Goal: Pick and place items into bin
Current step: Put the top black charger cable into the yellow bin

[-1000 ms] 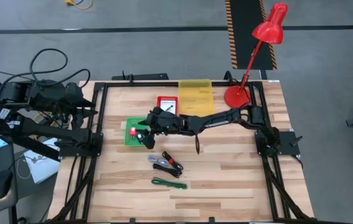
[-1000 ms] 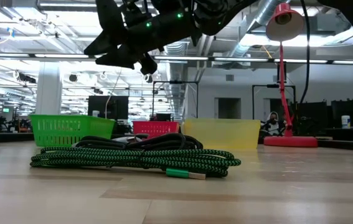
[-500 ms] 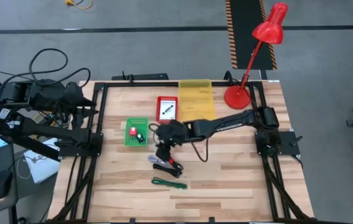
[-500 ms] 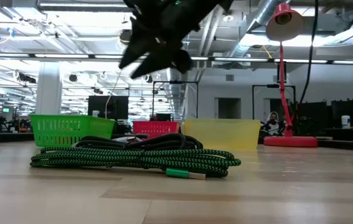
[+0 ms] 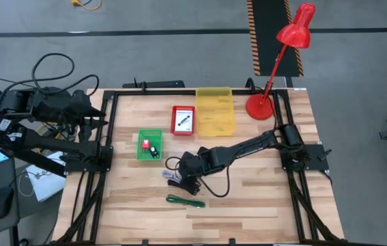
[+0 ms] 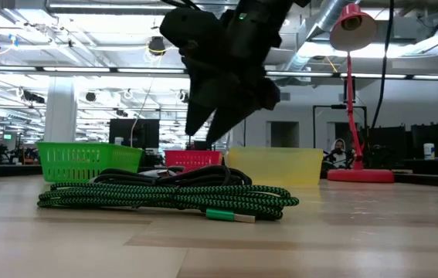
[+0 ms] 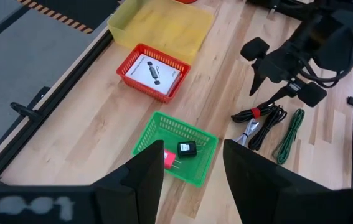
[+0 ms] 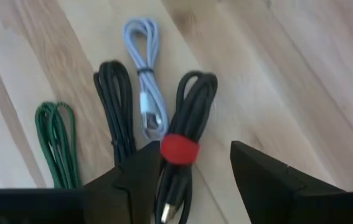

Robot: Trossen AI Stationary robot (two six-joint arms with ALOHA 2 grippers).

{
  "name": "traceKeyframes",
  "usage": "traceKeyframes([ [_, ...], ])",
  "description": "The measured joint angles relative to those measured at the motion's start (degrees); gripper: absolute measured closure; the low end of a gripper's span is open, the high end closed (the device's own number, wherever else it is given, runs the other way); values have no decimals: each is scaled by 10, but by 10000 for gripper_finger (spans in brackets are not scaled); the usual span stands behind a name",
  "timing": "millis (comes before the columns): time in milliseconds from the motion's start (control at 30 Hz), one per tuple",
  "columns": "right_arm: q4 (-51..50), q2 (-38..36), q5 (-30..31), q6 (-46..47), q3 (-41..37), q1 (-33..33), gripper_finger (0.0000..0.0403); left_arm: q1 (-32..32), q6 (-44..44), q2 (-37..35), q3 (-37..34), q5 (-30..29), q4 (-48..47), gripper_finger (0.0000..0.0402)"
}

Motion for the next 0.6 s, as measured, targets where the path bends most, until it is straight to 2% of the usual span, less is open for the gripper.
traceKeyframes([
  [333, -1, 0, -3, 10, -10, 15, 189, 0, 2, 0, 0, 0, 0, 248],
  [600, 2, 1, -3, 14, -13, 15, 190, 0, 1, 0, 0, 0, 0, 248],
])
